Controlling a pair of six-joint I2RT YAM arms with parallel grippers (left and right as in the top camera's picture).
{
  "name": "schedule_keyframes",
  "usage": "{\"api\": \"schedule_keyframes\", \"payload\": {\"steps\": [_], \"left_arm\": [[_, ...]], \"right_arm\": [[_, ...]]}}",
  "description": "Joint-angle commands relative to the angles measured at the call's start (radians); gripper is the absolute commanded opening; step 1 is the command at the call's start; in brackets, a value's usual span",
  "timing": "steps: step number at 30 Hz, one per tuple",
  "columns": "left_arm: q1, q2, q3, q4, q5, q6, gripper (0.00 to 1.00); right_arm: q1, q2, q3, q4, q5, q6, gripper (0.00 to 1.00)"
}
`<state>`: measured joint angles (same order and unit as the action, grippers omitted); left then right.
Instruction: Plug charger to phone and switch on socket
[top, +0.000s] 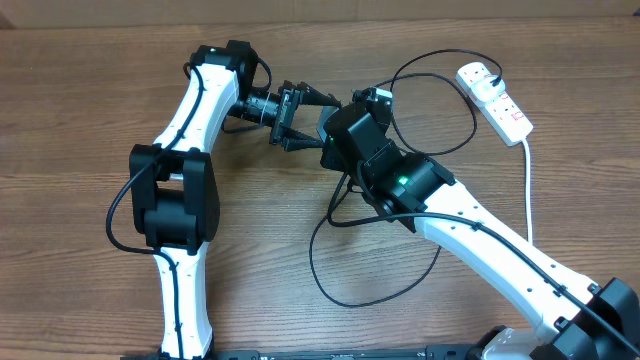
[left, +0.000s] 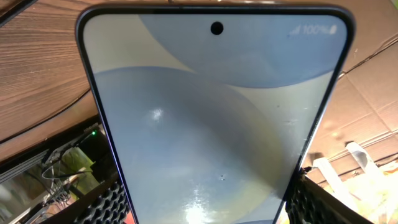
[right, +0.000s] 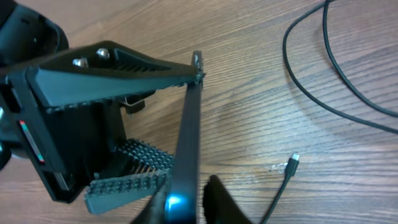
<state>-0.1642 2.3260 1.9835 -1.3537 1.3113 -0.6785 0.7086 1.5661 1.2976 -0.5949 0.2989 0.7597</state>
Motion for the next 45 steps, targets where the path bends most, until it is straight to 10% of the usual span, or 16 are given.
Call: {"api": "schedule_keyframes", "payload": {"steps": [1,10,26,32,45], "left_arm": [[-0.008,0.008,0.028,0.001,0.031,0.013,0.67],[-0.007,0.008,0.028,0.005,0.031,0.013,0.69],[-0.005,0.008,0.028,0.118,0.031,-0.037,0.69],[-0.005,0.008,0.028,0.133,0.031,-0.044,0.40],[-0.005,0.007,0.028,0.133,0.032,-0.086,0.26]], "right_arm": [[0.003,0.002,0.027,0.006,0.019,-0.004,0.10],[0.003,0.002,0.027,0.007,0.055,0.141,0.04],[0.003,0.001,0.027,0.026,0.023,1.186,0.04],[0.003,0.001,0.027,0.048,0.005,1.220,0.05],[0.004,0.001,0.027,0.049,0.002,1.389,0.04]]}}
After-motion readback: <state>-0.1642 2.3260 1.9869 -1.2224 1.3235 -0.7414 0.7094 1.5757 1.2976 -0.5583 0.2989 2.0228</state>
